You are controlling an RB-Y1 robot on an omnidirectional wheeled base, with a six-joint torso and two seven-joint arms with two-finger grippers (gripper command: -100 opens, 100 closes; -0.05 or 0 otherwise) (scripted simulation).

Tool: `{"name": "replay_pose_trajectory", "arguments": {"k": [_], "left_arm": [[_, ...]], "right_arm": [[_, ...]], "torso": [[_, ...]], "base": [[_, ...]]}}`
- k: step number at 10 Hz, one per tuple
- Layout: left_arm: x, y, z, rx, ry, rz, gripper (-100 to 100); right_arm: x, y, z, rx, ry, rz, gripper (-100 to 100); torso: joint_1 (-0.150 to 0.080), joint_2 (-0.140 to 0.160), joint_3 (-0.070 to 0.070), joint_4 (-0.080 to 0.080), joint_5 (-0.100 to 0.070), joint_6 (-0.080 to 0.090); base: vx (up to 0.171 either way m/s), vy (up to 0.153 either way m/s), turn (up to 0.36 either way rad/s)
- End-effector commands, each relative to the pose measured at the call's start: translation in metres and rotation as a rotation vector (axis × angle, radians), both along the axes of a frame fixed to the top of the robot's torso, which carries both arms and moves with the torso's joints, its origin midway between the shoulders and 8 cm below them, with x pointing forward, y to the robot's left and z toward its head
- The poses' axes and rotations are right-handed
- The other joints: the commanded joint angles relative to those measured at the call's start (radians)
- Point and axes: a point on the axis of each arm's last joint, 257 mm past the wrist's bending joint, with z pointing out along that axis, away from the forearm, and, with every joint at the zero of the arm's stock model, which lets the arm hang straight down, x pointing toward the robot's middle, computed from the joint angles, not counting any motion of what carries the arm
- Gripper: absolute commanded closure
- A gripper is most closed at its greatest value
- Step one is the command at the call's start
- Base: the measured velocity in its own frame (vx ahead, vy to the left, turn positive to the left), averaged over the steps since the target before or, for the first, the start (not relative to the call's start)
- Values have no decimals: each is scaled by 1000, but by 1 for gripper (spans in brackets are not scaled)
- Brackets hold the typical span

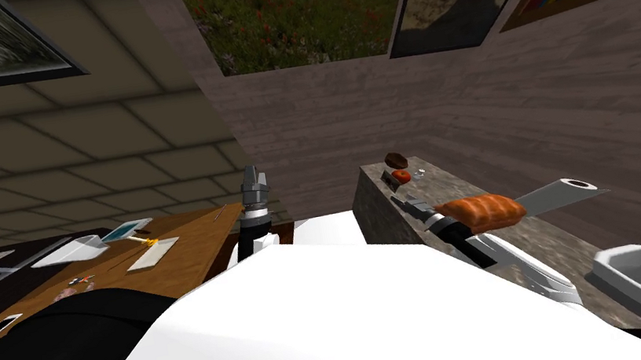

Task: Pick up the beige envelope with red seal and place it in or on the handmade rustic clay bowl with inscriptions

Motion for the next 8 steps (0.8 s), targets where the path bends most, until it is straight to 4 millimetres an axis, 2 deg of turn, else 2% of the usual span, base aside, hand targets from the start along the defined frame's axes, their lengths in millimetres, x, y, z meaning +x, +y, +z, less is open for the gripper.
{"name": "replay_pose_trajectory", "arguments": {"k": [1,4,6,8], "left_arm": [[0,0,0,0,0,0,0],[0,0,0,0,0,0,0],[0,0,0,0,0,0,0],[0,0,0,0,0,0,0]], "right_arm": [[-4,-15,-14,-58,37,-13,-100],[-12,-45,-38,-157,110,-40,-100],[-16,-56,-47,-188,138,-52,-100],[-19,-69,-56,-224,170,-67,-100]], "torso": [[0,0,0,0,0,0],[-1,-2,-1,0,0,0],[-3,-5,-3,-1,0,-1],[-2,-8,-5,-2,0,-1]], "base": [[70,-31,63],[97,-40,67],[120,-44,65],[190,-53,108]]}}
